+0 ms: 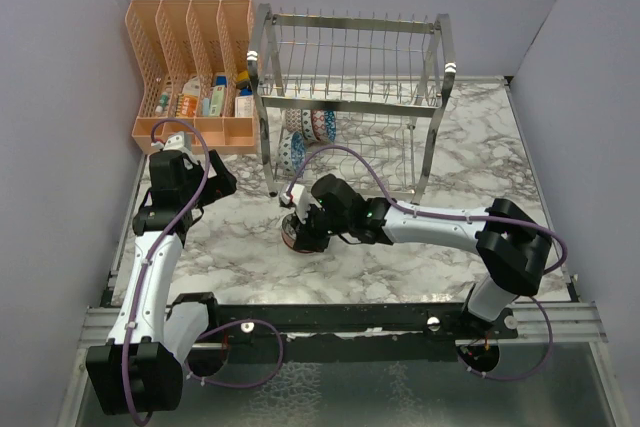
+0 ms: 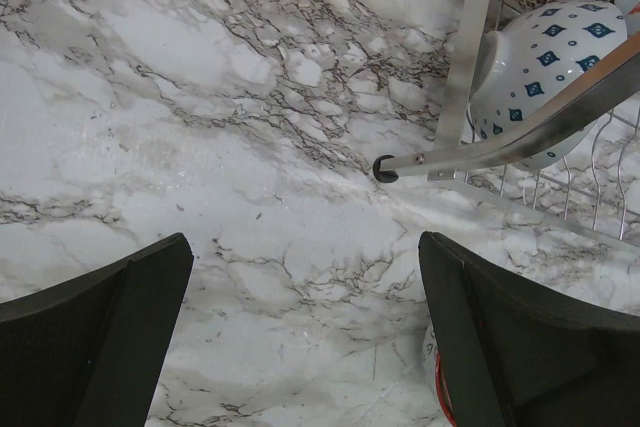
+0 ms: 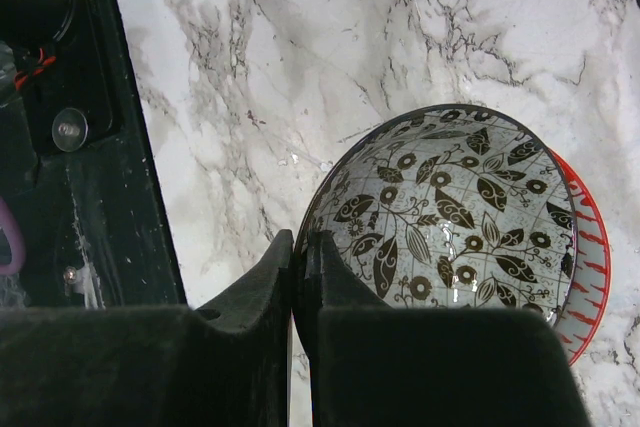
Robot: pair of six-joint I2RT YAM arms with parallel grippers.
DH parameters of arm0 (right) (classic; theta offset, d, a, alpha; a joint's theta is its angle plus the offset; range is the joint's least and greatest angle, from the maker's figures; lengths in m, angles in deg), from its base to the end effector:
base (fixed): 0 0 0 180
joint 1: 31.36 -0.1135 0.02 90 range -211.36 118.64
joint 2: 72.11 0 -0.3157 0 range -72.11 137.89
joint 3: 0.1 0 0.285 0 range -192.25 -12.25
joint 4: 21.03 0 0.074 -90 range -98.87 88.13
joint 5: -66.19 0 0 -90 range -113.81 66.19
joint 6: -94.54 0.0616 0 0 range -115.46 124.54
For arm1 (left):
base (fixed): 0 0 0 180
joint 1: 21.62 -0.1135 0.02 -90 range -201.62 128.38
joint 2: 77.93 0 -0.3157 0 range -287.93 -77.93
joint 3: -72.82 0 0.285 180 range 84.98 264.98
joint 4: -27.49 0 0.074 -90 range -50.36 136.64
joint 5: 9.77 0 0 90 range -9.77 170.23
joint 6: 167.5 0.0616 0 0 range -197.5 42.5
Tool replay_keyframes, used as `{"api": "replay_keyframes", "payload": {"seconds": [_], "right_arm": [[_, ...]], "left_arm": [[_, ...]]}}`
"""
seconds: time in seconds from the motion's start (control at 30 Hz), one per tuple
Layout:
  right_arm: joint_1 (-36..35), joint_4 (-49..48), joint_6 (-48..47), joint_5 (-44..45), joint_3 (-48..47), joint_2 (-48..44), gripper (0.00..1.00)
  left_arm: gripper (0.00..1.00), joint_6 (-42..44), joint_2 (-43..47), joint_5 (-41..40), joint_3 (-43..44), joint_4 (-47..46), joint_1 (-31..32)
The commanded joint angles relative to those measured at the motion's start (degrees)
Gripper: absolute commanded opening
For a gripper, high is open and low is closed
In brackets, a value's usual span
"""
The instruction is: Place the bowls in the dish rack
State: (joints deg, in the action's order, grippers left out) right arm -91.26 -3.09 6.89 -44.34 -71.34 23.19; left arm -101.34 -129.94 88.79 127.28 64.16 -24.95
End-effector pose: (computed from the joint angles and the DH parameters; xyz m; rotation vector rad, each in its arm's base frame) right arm 0.1856 0.3632 0.2235 -1.3452 2.0414 0.9386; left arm 0.2221 0.0037 0.2986 -0.4285 2.1412 -0.3663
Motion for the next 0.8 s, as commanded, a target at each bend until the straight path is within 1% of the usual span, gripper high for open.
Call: {"api": "replay_keyframes", "payload": {"seconds": [0.0,0.2,0.3,0.4,0.53,0.63,0.77], "right_arm": [[-0.43,-1.44,3.59,1.47,-0.21,-1.88,0.01],[-0.35,-9.36,9.78,4.23,3.98,-7.98,0.01],[-0.39,-14.98,12.0,3.17,5.9,-10.3,0.01],[-0.38,-17.82,13.63,1.6,5.77,-10.72,0.01],[-0.07,-26.38,18.69,4.68,9.8,-14.03,0.01],[1.74,-31.34,23.3,6.29,12.19,-16.12,0.01],[4.96,-34.84,27.39,8.42,13.71,-17.13,0.01]], "left_arm": [[0.99,0.19,1.18,1.02,-0.03,-1.02,-0.45],[0.99,0.17,0.99,1.24,-0.03,-1.12,-0.4],[0.99,0.18,1.03,1.33,-0.02,-1.15,-0.4],[0.99,0.19,0.95,1.42,-0.03,-1.12,-0.45],[0.99,0.18,0.98,1.55,-0.03,-1.06,-0.45],[0.99,0.19,0.9,1.72,-0.03,-1.12,-0.44],[0.99,0.15,0.82,1.9,-0.03,-1.17,-0.38]]}}
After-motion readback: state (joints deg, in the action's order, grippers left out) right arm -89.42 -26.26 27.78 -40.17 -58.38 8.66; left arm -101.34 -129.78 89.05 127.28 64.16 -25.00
